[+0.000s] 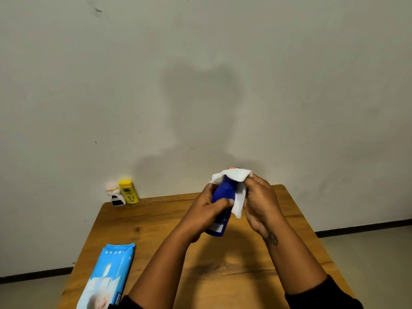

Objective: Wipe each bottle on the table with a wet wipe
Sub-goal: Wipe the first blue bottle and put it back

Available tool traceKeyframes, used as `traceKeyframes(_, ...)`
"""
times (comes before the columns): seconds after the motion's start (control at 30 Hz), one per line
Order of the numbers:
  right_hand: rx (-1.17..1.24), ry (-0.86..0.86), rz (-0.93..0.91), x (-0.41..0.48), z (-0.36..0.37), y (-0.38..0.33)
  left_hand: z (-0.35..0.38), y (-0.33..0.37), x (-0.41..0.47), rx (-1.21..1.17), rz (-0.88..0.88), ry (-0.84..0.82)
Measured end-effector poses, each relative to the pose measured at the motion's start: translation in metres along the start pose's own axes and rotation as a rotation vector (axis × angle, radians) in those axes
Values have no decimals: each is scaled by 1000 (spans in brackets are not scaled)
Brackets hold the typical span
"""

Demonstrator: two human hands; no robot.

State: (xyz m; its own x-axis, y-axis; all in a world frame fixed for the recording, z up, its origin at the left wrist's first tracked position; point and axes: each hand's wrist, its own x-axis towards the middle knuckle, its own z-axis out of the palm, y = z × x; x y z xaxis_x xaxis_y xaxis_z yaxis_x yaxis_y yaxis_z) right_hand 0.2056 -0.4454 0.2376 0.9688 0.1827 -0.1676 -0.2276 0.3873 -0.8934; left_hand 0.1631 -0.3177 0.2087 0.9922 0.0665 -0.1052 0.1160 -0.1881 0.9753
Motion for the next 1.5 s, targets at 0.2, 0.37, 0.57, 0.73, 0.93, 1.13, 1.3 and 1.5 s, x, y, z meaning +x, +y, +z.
traceKeyframes(0.2, -132, 189, -140, -11, -3, 24, 0, 5, 3, 46, 38, 124)
traceKeyframes(0.37, -687, 165, -498, -24, 21, 35, 12, 13, 2, 153, 112, 104)
traceKeyframes(0.57, -1151, -132, -721, -22, 18, 33, 8, 17, 2, 440, 192, 64)
traceKeyframes(0.73, -1386, -208, -795, -7, 10, 12, 9, 16, 1, 266, 57, 43)
traceKeyframes(0.93, -381, -83, -355, -37, 9, 20, -3, 8, 6, -456, -106, 156)
traceKeyframes(1.13, 11, 404, 68, -6, -17, 12, -11, 0, 9, -753, -210, 129)
traceKeyframes(1.3, -360, 233, -197, -8, 14, 10, 4, 3, 11, -736, -203, 85)
traceKeyframes(1.5, -902, -36, -538, -21, 23, 48, 4, 13, 13, -762, -159, 135)
